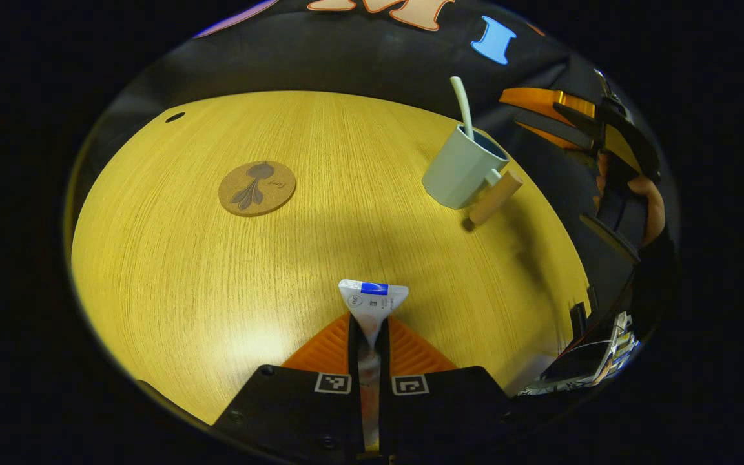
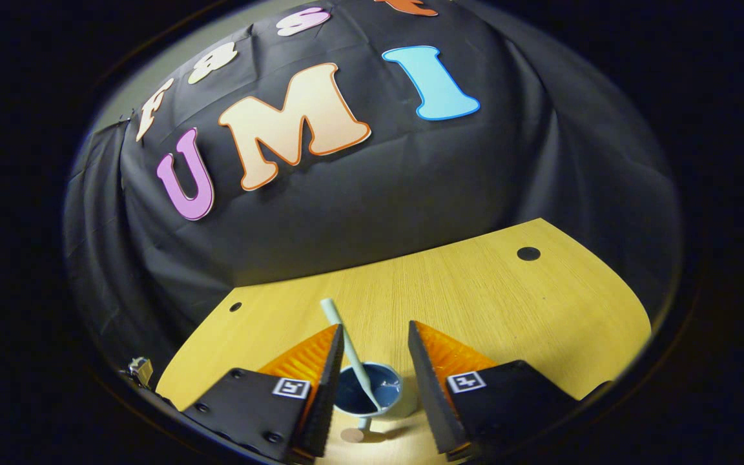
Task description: Put the toothbrush and toothpaste on the desktop into the cup, then pick up the cup and place it on the coaster on the desktop.
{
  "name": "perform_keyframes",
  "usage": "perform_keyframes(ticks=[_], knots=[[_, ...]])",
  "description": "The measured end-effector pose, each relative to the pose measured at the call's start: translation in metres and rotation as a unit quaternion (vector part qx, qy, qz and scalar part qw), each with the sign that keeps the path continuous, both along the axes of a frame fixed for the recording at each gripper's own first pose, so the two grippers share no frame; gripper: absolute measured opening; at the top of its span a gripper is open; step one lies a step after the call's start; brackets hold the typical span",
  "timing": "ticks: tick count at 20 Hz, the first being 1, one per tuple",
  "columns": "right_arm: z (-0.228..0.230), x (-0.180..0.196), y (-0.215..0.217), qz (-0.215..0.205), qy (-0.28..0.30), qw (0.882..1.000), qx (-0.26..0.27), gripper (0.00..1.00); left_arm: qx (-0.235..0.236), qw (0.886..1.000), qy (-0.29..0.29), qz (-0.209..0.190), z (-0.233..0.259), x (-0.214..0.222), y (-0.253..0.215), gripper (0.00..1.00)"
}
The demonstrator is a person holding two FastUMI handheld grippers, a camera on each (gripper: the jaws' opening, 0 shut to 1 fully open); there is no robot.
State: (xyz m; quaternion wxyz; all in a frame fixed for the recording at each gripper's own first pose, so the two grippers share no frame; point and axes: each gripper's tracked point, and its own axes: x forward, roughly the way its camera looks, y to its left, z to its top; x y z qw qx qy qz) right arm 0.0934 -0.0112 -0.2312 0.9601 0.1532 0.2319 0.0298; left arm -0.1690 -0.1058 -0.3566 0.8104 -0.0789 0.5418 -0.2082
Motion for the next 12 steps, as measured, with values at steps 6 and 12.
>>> perform_keyframes(ticks=[6,12], knots=[[-0.025,-0.052,-0.040,-0.003,0.045,0.999,-0.013,0.89,0.015,0.999,-0.031,-0.013,0.003,0.002,-0.002,0.06],[-0.032,-0.076,-0.064,-0.006,0.063,0.998,-0.015,0.92,-0.012,0.997,-0.074,0.023,0.026,0.019,-0.017,0.03]])
